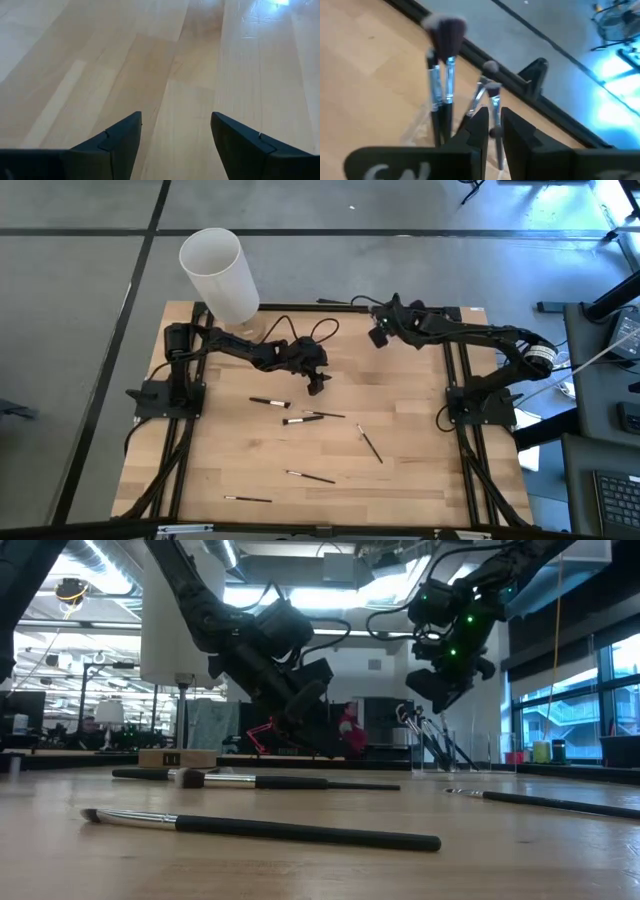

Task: Put items in baskets/containers
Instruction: Put the eyeshadow brush into the middle of the transparent organizer, then put the powder brush into the right side of the transparent organizer

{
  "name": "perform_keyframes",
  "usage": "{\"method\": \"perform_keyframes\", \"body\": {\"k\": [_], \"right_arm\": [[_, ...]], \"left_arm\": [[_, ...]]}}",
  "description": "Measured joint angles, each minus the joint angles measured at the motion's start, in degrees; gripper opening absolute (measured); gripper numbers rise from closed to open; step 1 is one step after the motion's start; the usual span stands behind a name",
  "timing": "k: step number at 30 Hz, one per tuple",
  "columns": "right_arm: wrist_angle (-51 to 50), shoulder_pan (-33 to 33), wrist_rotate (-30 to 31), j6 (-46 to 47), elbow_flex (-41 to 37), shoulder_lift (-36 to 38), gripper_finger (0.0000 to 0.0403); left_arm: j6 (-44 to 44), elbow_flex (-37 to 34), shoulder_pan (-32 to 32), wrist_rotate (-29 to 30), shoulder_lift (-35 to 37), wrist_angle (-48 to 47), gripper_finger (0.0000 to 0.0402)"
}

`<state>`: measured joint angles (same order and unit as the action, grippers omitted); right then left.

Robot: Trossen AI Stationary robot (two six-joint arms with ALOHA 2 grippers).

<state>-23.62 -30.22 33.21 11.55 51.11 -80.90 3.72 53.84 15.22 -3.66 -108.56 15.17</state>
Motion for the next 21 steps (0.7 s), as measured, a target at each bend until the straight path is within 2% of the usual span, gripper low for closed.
{"method": "perform_keyframes", "body": {"k": [14,18,21], "right_arm": [[6.86,-0.94,-5.96,-2.25,-0.02,0.02,0.0052],[9.36,-0.01,-13.18,-1.42,-0.02,0.30,0.0052],[11.00,2.87,-18.48,-0.56,-0.04,2.43,0.0052]], "left_arm": [[-0.54,0.00,0.00,1.94,4.38,-3.76,0.0235],[-3.41,0.00,0.00,4.49,7.28,-8.49,0.0235],[-4.98,0.00,-0.02,9.09,10.49,-14.53,0.0235]]}}
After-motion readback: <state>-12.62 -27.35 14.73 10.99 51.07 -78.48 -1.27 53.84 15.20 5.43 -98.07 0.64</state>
